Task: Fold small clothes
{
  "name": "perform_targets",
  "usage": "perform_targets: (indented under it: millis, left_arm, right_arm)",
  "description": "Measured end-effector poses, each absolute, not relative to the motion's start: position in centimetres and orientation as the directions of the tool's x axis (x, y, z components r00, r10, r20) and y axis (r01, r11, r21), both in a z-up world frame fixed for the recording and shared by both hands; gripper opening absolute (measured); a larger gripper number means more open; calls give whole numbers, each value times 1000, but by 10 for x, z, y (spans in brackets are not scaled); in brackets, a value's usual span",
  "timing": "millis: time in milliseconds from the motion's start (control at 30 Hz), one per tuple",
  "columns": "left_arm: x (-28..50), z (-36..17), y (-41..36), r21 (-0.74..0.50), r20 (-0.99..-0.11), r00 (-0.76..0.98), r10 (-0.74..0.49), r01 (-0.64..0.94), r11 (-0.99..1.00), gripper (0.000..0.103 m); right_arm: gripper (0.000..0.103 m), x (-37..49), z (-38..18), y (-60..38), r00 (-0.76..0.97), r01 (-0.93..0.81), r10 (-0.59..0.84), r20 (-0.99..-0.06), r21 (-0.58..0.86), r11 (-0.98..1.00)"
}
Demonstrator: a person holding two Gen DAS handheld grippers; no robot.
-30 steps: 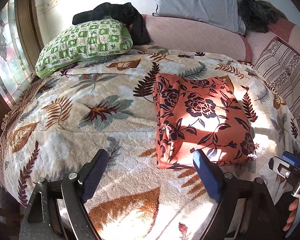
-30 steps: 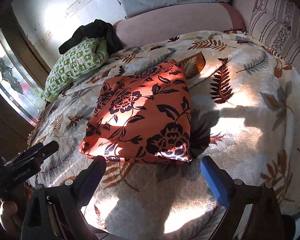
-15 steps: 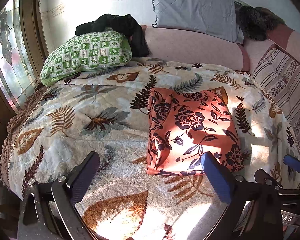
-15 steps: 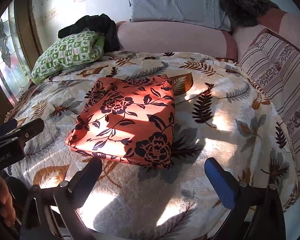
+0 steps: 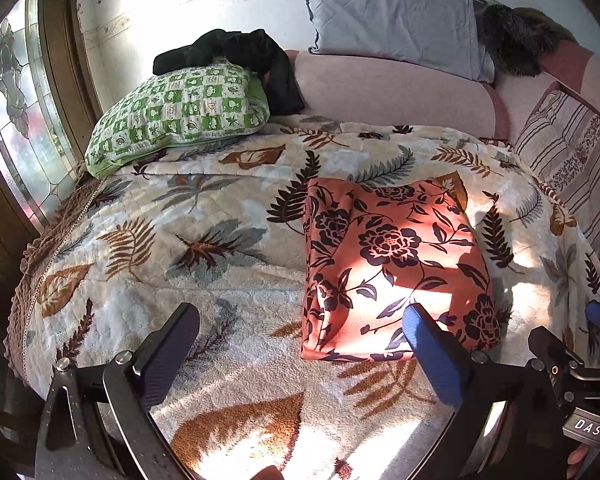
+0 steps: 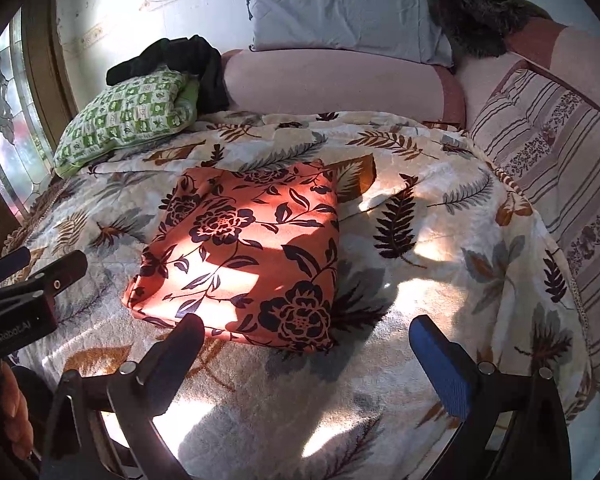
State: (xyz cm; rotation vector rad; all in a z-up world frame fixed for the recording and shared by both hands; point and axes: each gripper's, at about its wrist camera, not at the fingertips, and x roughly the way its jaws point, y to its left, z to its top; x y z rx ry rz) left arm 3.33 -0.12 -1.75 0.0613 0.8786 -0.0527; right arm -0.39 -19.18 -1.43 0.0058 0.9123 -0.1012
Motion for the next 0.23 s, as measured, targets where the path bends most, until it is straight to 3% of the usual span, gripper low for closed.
perform_targets:
  millis: [233]
  left_arm:
    - [41, -20, -8, 22, -772, 634, -50, 105, 994, 101]
  right_arm:
    - [103, 5, -21, -194, 592, 84, -81, -802, -39, 996]
